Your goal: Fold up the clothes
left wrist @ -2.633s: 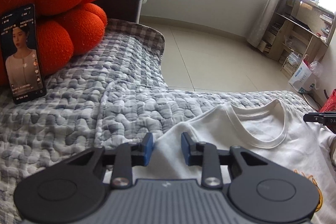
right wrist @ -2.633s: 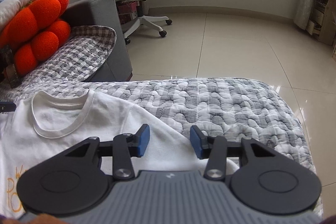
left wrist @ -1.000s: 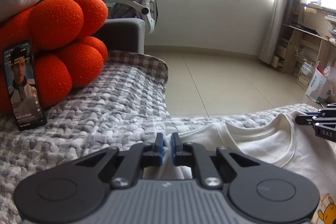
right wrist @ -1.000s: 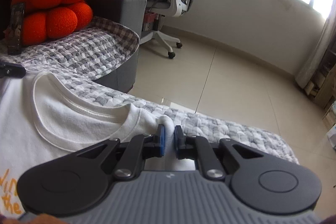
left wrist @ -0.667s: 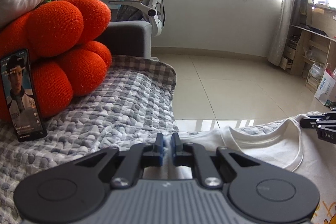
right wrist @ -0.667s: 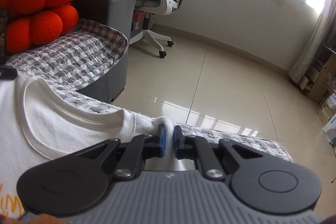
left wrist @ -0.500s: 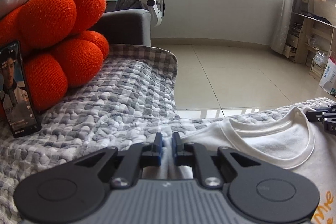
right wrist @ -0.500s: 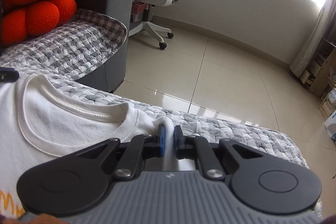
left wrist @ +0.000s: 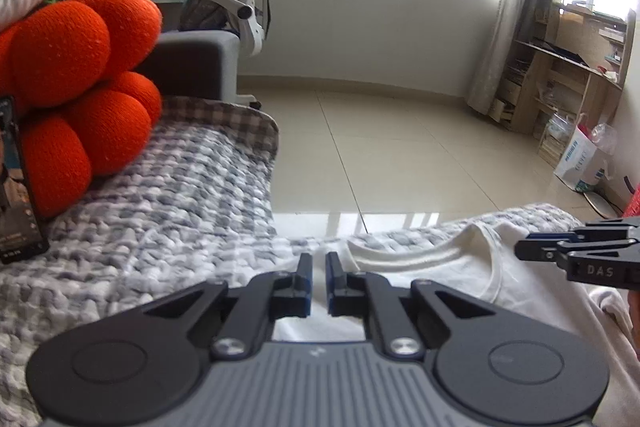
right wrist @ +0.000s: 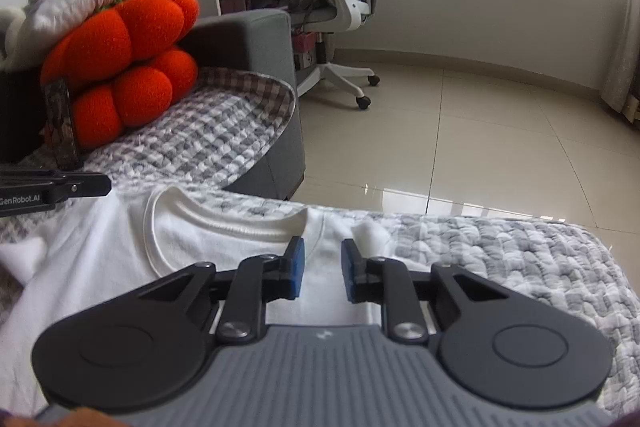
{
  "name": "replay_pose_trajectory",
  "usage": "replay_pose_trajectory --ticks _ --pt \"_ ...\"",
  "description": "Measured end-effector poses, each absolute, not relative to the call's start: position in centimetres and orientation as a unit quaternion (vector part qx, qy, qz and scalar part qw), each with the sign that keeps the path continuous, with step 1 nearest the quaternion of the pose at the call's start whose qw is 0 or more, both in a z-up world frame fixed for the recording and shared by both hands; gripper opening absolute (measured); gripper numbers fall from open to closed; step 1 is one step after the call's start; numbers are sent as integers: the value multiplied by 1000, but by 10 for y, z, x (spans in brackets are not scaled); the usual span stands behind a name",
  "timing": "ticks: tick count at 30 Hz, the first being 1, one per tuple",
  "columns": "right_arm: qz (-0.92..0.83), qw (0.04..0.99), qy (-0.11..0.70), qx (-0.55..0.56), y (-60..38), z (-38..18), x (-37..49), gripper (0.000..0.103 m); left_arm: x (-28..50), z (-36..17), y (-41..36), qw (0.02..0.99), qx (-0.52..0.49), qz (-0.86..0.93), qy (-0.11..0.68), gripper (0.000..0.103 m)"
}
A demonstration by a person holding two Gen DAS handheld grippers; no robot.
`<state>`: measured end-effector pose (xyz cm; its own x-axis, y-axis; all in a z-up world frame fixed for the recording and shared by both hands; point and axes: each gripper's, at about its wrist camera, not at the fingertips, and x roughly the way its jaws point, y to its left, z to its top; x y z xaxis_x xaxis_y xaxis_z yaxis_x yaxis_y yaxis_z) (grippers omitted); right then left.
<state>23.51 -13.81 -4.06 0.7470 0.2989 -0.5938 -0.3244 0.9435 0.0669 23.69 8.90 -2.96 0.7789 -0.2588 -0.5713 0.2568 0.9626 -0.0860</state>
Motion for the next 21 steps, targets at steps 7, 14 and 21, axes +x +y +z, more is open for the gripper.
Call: replay_pose_trajectory --ticks 7,14,21 --pt "152 935 321 -27 -129 -63 260 15 253 -62 76 937 -7 -138 322 2" --pt "130 938 320 -11 -124 -69 287 12 281 -68 77 937 -33 -112 330 2" --pt "139 935 326 5 -133 -56 275 30 273 -55 70 936 -32 -99 335 3"
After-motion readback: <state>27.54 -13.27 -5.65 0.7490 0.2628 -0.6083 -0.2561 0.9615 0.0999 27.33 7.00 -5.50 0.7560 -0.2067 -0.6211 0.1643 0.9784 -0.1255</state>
